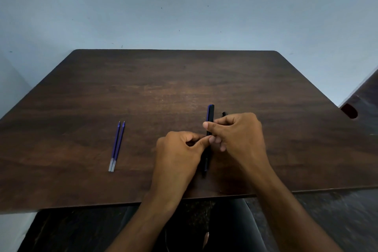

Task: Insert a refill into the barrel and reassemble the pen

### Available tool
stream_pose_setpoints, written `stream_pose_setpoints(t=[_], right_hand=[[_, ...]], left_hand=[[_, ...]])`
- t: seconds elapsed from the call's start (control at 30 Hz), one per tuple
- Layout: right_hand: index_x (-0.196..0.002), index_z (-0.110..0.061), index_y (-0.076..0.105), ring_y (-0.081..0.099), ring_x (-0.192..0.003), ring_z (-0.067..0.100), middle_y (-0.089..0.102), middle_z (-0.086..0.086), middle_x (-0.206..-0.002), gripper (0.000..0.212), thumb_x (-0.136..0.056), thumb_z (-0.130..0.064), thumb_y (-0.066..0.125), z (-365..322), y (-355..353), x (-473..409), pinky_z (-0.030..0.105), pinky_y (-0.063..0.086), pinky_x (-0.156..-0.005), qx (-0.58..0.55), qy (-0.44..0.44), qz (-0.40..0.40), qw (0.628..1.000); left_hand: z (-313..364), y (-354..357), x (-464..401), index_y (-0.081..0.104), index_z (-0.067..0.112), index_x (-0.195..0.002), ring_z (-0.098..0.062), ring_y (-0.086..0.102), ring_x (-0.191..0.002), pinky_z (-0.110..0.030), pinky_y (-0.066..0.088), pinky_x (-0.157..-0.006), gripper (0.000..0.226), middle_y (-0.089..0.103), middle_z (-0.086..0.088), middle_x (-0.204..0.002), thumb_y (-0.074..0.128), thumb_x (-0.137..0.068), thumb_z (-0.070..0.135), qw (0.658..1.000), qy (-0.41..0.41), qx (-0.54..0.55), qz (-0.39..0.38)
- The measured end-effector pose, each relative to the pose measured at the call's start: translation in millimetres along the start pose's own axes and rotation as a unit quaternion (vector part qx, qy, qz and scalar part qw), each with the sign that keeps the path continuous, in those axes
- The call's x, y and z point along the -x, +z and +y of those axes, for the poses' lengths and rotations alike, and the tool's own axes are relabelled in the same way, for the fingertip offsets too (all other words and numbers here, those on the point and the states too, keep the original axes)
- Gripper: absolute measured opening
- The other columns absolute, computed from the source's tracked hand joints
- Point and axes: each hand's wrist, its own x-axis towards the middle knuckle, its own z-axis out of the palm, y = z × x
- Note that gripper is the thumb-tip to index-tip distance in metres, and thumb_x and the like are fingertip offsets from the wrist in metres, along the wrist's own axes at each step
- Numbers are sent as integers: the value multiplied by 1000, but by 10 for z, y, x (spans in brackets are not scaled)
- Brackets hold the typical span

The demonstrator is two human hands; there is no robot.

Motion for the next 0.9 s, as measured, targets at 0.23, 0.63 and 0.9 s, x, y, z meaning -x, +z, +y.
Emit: stream_pose_setpoints(t=[0.23,0.63,0.9], right_hand=[[-74,-13,80,56,-45,5,63,-1,-51,22,-83,-33,81,-84,-181,-138,23,47,-50,153,42,-53,986],[-94,-13,75,66,-78,20,68,6,-84,36,-81,-46,79,41,-73,-354,31,55,-62,299,63,-47,951],[-96,-16,71,41,-59,6,57,1,-79,26,-86,-39,75,180,-27,-364,21,29,-45,334,48,-16,941]], left_hand=[[25,116,-113,77,36,-79,12,65,-60,-5,48,-55,6,69,31,-64,82,-79,32,1000,-12,16,2],[77,301,-390,80,28,-83,13,66,-64,-2,47,-56,7,70,23,-63,82,-80,22,999,-32,38,-11],[97,413,-543,80,28,-76,9,67,-61,-6,50,-58,7,73,14,-64,80,-82,25,998,-58,-11,-35]])
